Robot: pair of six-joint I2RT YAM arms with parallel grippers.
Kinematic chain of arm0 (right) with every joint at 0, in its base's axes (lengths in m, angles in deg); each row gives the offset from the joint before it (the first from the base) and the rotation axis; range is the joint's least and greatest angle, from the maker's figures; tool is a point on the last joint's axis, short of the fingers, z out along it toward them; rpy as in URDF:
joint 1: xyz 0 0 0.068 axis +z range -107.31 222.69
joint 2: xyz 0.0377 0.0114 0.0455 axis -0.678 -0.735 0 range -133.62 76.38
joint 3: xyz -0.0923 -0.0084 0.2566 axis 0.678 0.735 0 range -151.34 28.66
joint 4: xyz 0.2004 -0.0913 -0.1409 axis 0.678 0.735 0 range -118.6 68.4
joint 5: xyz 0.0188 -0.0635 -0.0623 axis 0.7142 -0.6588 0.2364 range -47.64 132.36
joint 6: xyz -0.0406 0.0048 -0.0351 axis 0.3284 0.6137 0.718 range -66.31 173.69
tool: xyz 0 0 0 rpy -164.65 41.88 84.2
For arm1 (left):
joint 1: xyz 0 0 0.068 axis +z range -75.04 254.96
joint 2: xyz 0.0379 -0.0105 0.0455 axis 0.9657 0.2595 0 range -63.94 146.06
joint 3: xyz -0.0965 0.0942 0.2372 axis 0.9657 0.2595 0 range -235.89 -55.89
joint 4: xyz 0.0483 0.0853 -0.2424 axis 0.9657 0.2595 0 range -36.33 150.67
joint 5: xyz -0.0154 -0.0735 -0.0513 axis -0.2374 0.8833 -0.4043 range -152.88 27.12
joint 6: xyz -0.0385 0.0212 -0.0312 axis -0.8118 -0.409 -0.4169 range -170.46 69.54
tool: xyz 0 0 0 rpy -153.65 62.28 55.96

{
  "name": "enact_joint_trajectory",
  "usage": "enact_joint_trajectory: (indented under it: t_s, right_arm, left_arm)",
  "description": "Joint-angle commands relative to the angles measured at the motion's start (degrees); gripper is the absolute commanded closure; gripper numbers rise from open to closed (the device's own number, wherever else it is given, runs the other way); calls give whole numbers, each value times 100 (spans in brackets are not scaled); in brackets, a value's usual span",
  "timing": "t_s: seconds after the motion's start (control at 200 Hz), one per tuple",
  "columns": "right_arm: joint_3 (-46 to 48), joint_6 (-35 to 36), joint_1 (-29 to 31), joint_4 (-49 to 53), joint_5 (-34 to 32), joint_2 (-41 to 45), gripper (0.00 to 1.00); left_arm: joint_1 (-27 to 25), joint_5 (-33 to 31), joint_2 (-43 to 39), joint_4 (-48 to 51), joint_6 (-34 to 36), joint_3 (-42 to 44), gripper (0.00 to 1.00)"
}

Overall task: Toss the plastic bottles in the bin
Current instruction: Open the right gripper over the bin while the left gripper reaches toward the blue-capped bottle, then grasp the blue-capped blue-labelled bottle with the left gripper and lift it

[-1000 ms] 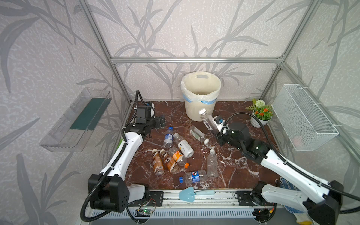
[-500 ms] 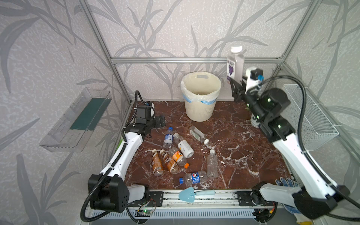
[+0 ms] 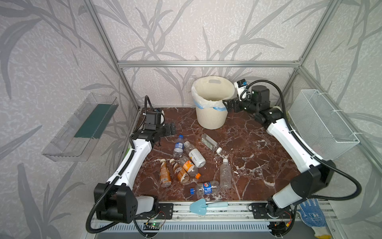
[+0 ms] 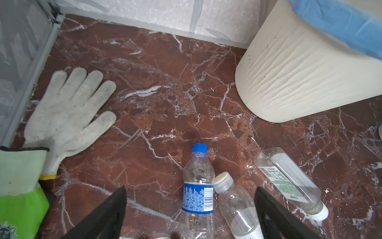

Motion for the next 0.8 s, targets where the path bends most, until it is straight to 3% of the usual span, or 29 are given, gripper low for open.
enact_joint_trajectory:
  t_s: [0.0, 0.19, 0.42, 0.795]
  right_arm:
    - [600, -123, -176, -546, -128, 1054, 1]
    - [2245, -378, -560, -562, 159, 1844, 1]
    - [3567, -811, -755, -883, 286, 2206, 0]
    - [3990, -918, -838, -1225, 401, 2055, 1]
  left_arm:
    - [-27, 209, 235, 326, -323, 9, 4]
    - [-136, 136, 738, 643, -387, 169, 4]
    - [-456, -23, 1238, 808, -318, 48, 4]
    - [-521, 52, 1817, 699, -368, 125, 10]
